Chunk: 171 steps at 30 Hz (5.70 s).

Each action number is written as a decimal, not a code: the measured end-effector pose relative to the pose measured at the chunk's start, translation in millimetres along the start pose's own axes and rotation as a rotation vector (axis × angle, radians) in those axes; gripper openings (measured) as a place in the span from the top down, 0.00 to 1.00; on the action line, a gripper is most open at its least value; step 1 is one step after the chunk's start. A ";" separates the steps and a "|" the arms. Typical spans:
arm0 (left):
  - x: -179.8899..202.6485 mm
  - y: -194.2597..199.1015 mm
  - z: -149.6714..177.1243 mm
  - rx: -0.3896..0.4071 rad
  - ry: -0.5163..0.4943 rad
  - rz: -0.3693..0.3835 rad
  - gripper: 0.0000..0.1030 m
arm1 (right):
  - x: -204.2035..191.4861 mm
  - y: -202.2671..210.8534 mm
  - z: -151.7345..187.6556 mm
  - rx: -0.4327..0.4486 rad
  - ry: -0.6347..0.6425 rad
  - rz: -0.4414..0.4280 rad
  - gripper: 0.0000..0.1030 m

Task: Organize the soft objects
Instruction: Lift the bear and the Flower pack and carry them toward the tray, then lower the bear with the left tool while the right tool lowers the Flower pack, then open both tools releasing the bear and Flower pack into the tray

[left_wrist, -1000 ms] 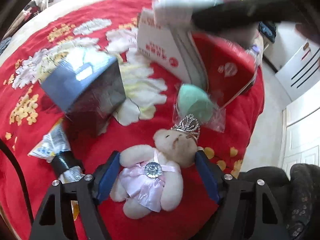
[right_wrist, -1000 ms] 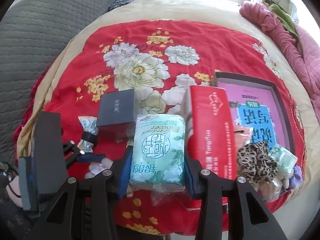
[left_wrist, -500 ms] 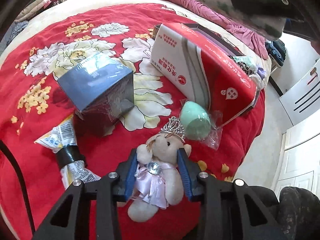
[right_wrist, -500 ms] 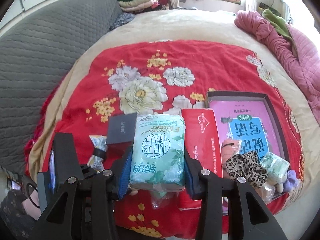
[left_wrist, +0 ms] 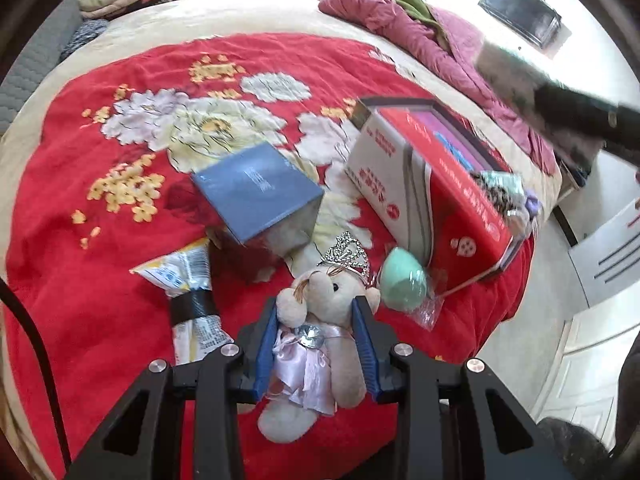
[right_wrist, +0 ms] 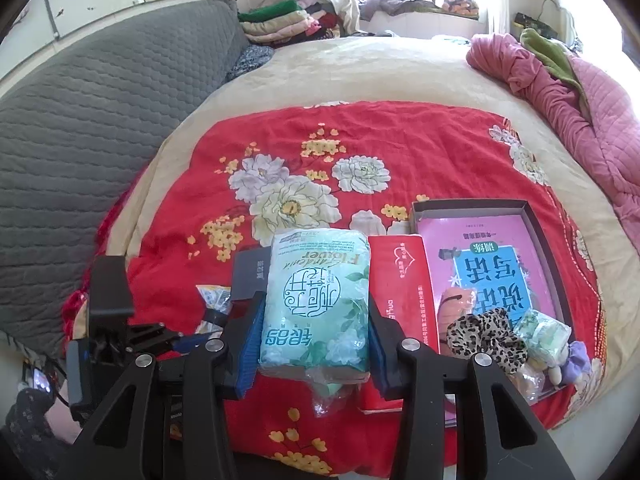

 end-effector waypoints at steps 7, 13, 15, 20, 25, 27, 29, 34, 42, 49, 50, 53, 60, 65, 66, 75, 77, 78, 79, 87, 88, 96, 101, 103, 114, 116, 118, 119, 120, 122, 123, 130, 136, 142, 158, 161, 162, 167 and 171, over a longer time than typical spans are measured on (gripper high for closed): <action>15.0 24.8 -18.7 0.042 -0.014 -0.026 0.65 | 8.8 19.3 -5.1 0.031 -0.014 0.001 0.56; 38.8 41.7 -36.5 0.093 -0.042 -0.057 0.65 | 28.3 40.9 -6.0 0.064 -0.039 0.013 0.56; 49.5 46.9 -44.0 0.108 -0.043 -0.044 0.65 | 37.7 49.7 -5.6 0.078 -0.050 0.020 0.56; 78.6 57.1 -58.9 0.134 -0.069 -0.030 0.65 | 69.0 73.2 -1.3 0.108 -0.089 0.051 0.56; 109.2 63.2 -72.2 0.152 -0.107 -0.022 0.65 | 104.1 94.1 5.4 0.128 -0.135 0.086 0.56; 123.2 65.6 -77.4 0.159 -0.121 -0.015 0.65 | 117.5 101.3 7.8 0.134 -0.150 0.101 0.56; 135.1 66.3 -80.7 0.158 -0.128 0.010 0.65 | 132.7 109.5 12.1 0.140 -0.169 0.118 0.56; 163.4 62.4 -90.8 0.163 -0.154 0.036 0.65 | 165.7 122.0 22.3 0.143 -0.206 0.149 0.56; 209.9 32.6 -106.9 0.152 -0.183 0.077 0.65 | 206.2 121.3 36.9 0.129 -0.241 0.175 0.56; 243.8 -8.8 -115.9 0.124 -0.201 0.066 0.65 | 236.6 114.7 46.6 0.119 -0.264 0.198 0.56; 245.4 -13.4 -116.1 0.121 -0.200 0.062 0.64 | 241.2 112.9 47.9 0.119 -0.267 0.200 0.56; 251.1 -29.8 -117.2 0.103 -0.191 0.055 0.64 | 250.7 106.8 51.2 0.114 -0.271 0.206 0.56; 248.5 -61.0 -117.2 0.068 -0.156 0.040 0.64 | 257.6 89.7 53.1 0.098 -0.261 0.194 0.56; 245.1 -82.2 -114.8 0.033 -0.138 0.030 0.64 | 254.5 78.5 52.5 0.087 -0.248 0.184 0.56; 244.1 -85.5 -114.6 0.030 -0.133 0.029 0.64 | 254.2 76.2 52.7 0.083 -0.246 0.183 0.56; 240.8 -106.2 -118.1 0.010 -0.116 0.028 0.64 | 249.7 47.8 56.7 0.040 -0.235 0.158 0.56; 240.1 -110.8 -119.2 0.003 -0.112 0.026 0.64 | 249.8 38.7 59.2 0.027 -0.234 0.151 0.56; 239.8 -113.0 -119.3 -0.001 -0.115 0.027 0.64 | 249.8 34.9 60.9 0.020 -0.232 0.154 0.55; 239.4 -114.5 -119.6 -0.001 -0.117 0.024 0.64 | 249.3 29.8 63.4 0.009 -0.224 0.153 0.55; 232.1 -127.9 -121.8 -0.028 -0.105 0.030 0.63 | 253.1 7.5 78.0 -0.045 -0.193 0.167 0.55; 231.5 -129.1 -122.3 -0.029 -0.104 0.030 0.63 | 253.6 5.6 79.6 -0.051 -0.189 0.170 0.55; 226.6 -136.1 -124.8 -0.044 -0.082 0.046 0.63 | 245.4 -9.7 86.4 -0.072 -0.137 0.174 0.55; 225.6 -137.8 -125.5 -0.048 -0.081 0.050 0.63 | 240.7 -22.6 91.9 -0.090 -0.112 0.182 0.55; 225.2 -138.7 -125.1 -0.052 -0.080 0.052 0.62 | 238.2 -28.5 92.8 -0.092 -0.097 0.185 0.55; 224.8 -142.2 -123.3 -0.064 -0.083 0.052 0.62 | 239.5 -47.4 95.8 -0.087 -0.098 0.186 0.52; 224.7 -143.0 -123.5 -0.062 -0.078 0.054 0.61 | 240.0 -47.3 95.7 -0.081 -0.099 0.185 0.52; 225.0 -143.8 -123.4 -0.062 -0.079 0.053 0.61 | 240.1 -47.5 95.7 -0.080 -0.101 0.186 0.51; 225.1 -144.3 -123.4 -0.064 -0.078 0.054 0.61 | 239.1 -47.2 95.5 -0.078 -0.096 0.188 0.51; 225.1 -144.0 -123.4 -0.064 -0.080 0.055 0.61 | 238.4 -47.2 95.8 -0.079 -0.089 0.194 0.51; 224.6 -144.8 -123.2 -0.062 -0.082 0.053 0.61 | 237.7 -47.5 95.9 -0.081 -0.079 0.202 0.50; 224.6 -144.7 -123.2 -0.061 -0.081 0.053 0.61 | 237.7 -47.2 96.2 -0.081 -0.076 0.205 0.50; 224.7 -146.1 -123.2 -0.062 -0.078 0.058 0.59 | 235.9 -44.2 96.1 -0.072 -0.077 0.202 0.45; 224.4 -145.7 -122.6 -0.067 -0.075 0.062 0.57 | 236.4 -37.0 97.8 -0.069 -0.072 0.226 0.42; 224.1 -144.8 -123.2 -0.072 -0.058 0.072 0.55 | 235.7 -23.3 103.2 -0.057 -0.066 0.242 0.37; 225.6 -138.8 -123.2 -0.070 -0.054 0.071 0.43 | 240.7 -1.1 114.9 -0.044 -0.091 0.265 0.36; 227.1 -135.8 -123.5 -0.068 -0.049 0.090 0.39 | 241.1 2.8 113.7 -0.036 -0.100 0.266 0.36; 227.9 -134.4 -123.4 -0.067 -0.051 0.094 0.36 | 241.8 4.3 113.0 -0.033 -0.103 0.270 0.36; 230.3 -123.4 -124.7 -0.047 -0.061 0.097 0.35 | 244.2 12.1 111.4 -0.021 -0.123 0.280 0.33; 230.0 -113.6 -124.0 -0.036 -0.062 0.094 0.34 | 245.0 18.6 109.2 -0.009 -0.157 0.264 0.31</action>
Point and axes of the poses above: each gripper's, at about its wrist camera, not at the fingertips, and y roughly against the way its jaws point, x to its right, z to its underside, the point moved 8 cm from there along -y, roughly the way its jaws point
